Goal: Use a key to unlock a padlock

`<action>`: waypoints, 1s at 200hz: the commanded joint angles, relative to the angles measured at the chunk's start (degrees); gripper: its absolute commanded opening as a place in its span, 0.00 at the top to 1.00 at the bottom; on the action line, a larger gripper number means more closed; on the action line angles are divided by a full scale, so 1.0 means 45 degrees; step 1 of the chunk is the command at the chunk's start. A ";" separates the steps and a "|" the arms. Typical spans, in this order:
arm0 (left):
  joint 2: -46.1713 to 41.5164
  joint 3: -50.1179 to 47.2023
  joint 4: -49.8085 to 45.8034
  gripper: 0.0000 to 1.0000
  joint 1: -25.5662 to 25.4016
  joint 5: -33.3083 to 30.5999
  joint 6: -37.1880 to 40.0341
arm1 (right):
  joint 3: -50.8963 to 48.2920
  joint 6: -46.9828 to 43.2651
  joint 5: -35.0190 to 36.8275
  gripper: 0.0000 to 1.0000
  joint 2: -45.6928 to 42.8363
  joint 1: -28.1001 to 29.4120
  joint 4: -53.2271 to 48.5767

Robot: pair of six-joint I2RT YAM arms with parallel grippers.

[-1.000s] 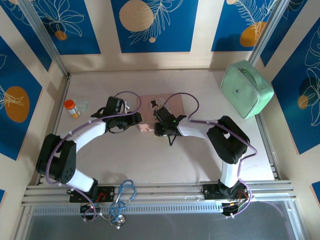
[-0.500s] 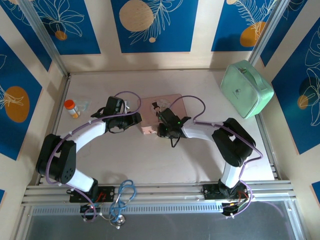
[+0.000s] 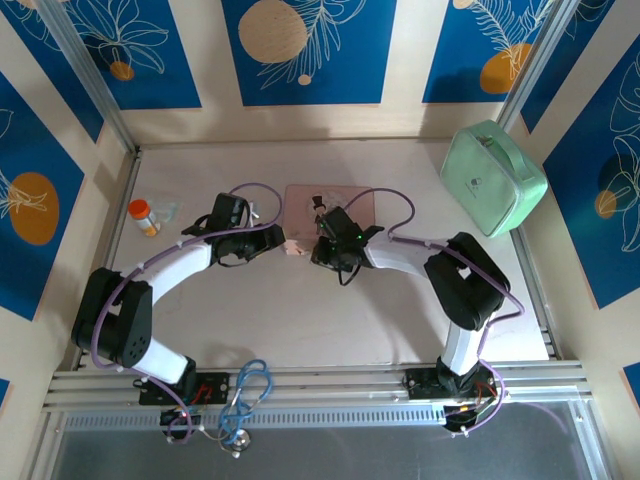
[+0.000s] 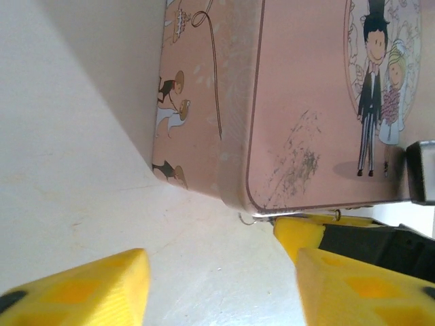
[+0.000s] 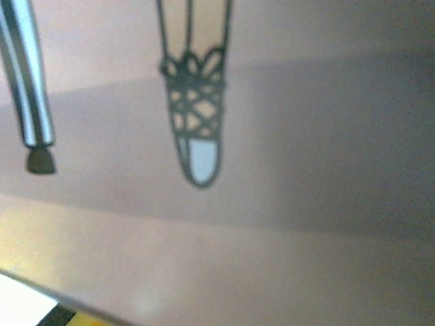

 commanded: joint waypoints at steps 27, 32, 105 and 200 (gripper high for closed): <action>-0.0373 0.0096 0.0175 0.23 -0.0047 -0.0087 0.0076 | 0.0462 0.0352 -0.0727 0.77 0.0831 0.0367 -0.2082; -0.0226 0.0177 0.0155 0.23 -0.0057 -0.0087 0.0078 | 0.0499 0.0329 -0.0686 0.77 0.0831 0.0414 -0.2180; 0.1639 0.0976 0.1021 0.30 -0.0106 0.0511 -0.0452 | 0.0740 0.0039 -0.0181 0.67 0.0423 0.0438 -0.3047; 0.1201 -0.0185 0.1203 0.37 -0.0128 0.0577 -0.0639 | 0.1982 0.0897 0.0087 0.53 0.1045 0.0357 -0.5253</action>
